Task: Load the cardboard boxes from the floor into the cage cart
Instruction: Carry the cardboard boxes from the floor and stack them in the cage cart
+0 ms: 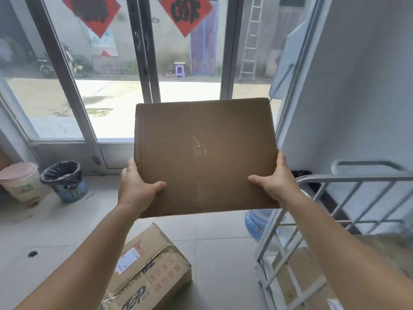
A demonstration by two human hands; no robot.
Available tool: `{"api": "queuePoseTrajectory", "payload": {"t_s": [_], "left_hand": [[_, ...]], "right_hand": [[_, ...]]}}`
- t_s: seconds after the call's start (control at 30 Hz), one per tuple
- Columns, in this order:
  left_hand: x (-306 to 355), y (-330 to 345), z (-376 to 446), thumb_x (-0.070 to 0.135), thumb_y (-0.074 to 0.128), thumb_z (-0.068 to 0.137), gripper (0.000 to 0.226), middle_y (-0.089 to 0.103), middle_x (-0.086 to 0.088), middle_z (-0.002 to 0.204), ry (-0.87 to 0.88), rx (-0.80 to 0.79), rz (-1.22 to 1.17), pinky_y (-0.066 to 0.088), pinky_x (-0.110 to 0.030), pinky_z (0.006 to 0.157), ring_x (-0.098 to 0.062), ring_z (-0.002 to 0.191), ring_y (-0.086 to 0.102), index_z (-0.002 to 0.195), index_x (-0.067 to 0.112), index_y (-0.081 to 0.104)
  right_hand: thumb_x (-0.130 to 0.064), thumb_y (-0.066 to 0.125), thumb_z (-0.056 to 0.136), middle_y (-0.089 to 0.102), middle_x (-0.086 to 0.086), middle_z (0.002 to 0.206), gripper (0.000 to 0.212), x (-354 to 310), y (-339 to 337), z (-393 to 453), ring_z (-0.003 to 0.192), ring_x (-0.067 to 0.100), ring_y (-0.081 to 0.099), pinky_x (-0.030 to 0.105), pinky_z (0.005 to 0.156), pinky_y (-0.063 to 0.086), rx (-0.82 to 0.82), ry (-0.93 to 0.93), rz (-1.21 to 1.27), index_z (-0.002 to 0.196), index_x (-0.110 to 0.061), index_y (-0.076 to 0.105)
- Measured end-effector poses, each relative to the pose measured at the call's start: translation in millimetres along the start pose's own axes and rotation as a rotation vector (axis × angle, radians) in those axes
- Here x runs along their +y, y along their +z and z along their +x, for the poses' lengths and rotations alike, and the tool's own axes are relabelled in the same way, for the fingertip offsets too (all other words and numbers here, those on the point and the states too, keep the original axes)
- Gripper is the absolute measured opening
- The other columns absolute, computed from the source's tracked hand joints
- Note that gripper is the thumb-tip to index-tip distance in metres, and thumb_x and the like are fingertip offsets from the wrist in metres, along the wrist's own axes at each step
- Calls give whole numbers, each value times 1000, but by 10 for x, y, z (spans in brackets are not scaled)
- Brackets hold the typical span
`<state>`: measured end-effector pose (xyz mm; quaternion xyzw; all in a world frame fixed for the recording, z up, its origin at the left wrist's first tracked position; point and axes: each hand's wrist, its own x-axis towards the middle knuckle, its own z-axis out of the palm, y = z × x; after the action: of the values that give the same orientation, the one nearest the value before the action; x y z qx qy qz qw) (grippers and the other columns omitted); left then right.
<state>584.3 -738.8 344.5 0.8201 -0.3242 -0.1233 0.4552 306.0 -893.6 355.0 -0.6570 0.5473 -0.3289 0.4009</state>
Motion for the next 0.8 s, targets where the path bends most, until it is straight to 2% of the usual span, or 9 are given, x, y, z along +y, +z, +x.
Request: {"api": "queuePoseTrajectory", "payload": {"t_s": [0.07,0.17,0.27,0.37,0.43,0.53,0.8], "left_hand": [[215,77,-121,23,83,71,89,43,-9,133,38,-17,-20,42,-46,103,-29,122,46,144,15,32],[566,203,-419,24,84,69,90,45,-8,133,100,-55,-54,43,-47,103,-28,122,48,143,16,33],[867,320,-717,28,85,66,95,44,-6,136,146,-107,-86,42,-48,104,-27,124,46,144,20,32],[1125,457,-974,41,84,53,103,48,-3,134,193,-160,-103,47,-48,100,-26,121,50,141,26,33],[1314,546,-1158,39,84,53,96,50,-1,128,239,-190,-102,48,-47,97,-26,116,53,136,25,38],[1585,697,-1398,28,84,65,81,49,-2,121,332,-258,-77,47,-45,97,-26,111,52,133,18,41],[2148,1158,-1995,32,87,60,73,54,-6,117,537,-479,-76,51,-49,89,-28,102,58,118,20,45]], "right_hand": [[-20,85,74,44,4,142,111,2,-330,-125,119,22,50,41,102,46,52,-26,15,154,-31,9],[-20,85,74,40,5,146,111,56,-879,-404,128,25,46,40,105,44,145,-33,8,155,-26,8],[-24,86,72,41,5,145,112,149,-1378,-714,127,26,48,43,104,45,215,-28,1,154,-28,10],[-29,87,70,41,4,145,113,240,-1803,-1002,125,27,50,48,102,47,289,-13,-4,153,-34,10],[-31,86,70,43,4,144,112,314,-2056,-1193,124,28,50,48,103,46,344,5,-13,152,-35,10],[-35,86,68,43,4,143,113,435,-2395,-1506,124,27,50,49,103,46,437,40,-27,151,-35,11],[-34,86,66,42,2,144,114,789,-3024,-2478,128,26,47,48,104,44,692,202,-27,152,-32,12]]}}
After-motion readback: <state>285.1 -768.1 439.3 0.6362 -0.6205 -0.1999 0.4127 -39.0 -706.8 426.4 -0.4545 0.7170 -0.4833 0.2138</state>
